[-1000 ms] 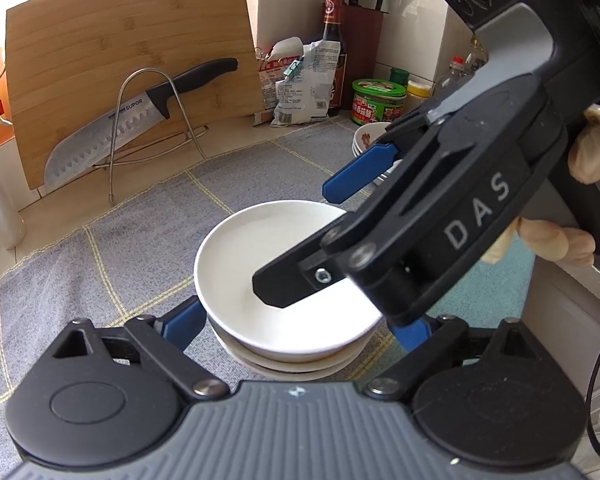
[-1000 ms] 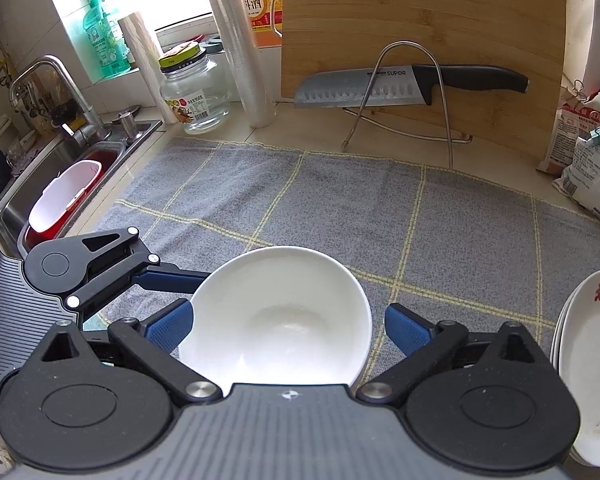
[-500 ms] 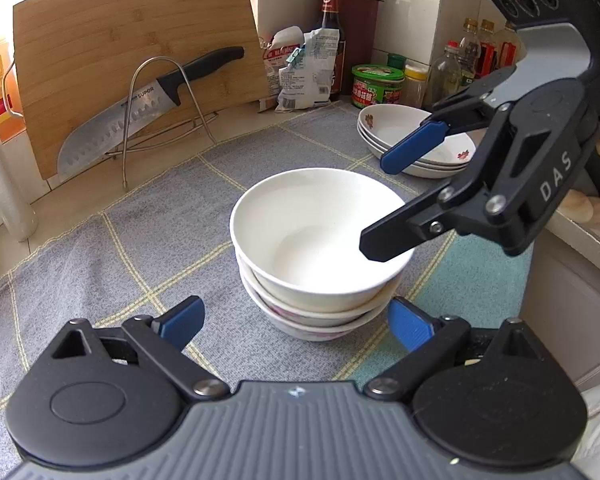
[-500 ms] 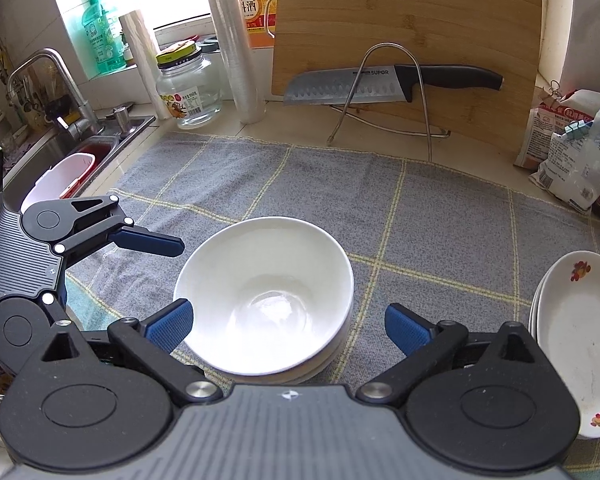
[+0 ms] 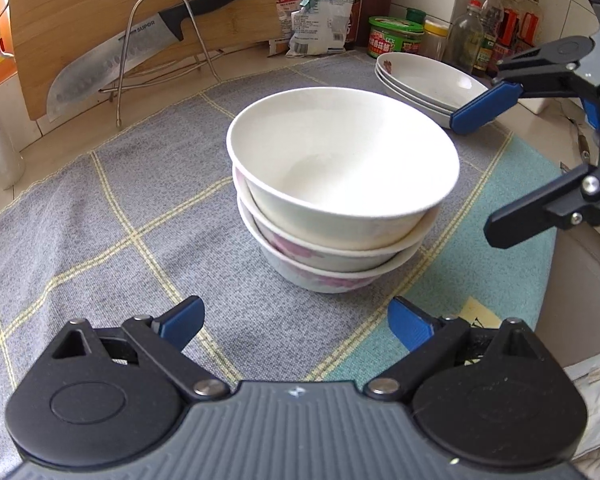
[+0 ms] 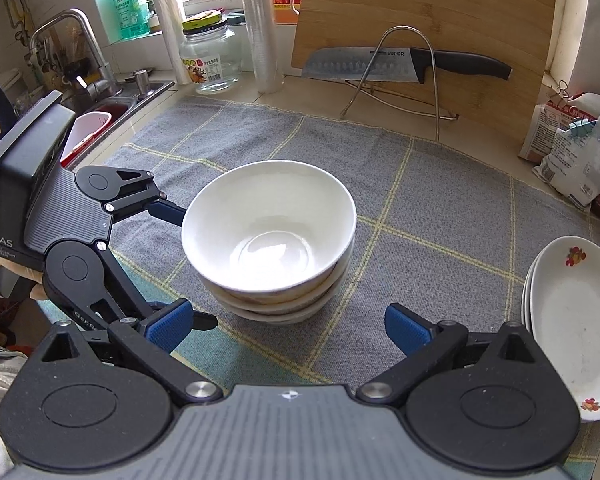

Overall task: Organize plates and bowls
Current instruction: 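Move the left tool and right tool to opposite sides of the bowl stack, then close the right tool on the stack rim while the left tool grips its other side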

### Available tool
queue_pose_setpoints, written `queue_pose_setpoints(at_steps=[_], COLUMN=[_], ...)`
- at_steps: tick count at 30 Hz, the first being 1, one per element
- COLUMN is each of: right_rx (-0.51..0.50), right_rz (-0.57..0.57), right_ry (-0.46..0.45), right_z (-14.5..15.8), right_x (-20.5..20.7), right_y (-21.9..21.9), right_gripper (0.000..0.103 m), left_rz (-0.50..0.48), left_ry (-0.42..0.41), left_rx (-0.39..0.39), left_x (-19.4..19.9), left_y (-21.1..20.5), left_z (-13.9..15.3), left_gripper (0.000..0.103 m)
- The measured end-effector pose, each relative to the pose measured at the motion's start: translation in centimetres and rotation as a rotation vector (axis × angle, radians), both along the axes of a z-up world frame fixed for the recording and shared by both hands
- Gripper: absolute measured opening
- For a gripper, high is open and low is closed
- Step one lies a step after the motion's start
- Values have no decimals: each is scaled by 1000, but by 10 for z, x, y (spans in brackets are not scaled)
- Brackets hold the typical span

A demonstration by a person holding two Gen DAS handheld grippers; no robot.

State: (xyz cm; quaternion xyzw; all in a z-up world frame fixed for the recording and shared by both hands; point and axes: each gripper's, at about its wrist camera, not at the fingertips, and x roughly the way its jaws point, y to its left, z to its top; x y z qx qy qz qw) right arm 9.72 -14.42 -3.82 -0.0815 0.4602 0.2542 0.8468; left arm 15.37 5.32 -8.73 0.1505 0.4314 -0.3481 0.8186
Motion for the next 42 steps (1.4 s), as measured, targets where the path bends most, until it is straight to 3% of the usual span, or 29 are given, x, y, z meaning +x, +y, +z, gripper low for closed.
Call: queue_pose_setpoints(at_steps=[5, 11, 24, 31, 35, 42], right_rx=[-24, -52, -96, -54, -76, -116], right_rz=[59, 129, 293, 303, 297, 316], right_ry=[16, -2, -48, -101, -73, -88], right_z=[-24, -52, -76, -77, -74, -70], right_x=[7, 25, 34, 24, 28, 31], right_y=[-12, -21, -20, -30, -24, -9], right_gripper=[103, 103, 103, 103, 103, 103], left_rz=[56, 96, 125, 22, -45, -253], left_ry=[27, 2, -31, -49, -50, -122], left_rx=[27, 83, 58, 37, 37, 39], left_x=[1, 0, -4, 5, 15, 21], left_y=[-8, -21, -16, -14, -13, -11], left_z=[-11, -13, -12, -13, -12, -10], left_gripper=[98, 103, 103, 103, 103, 100])
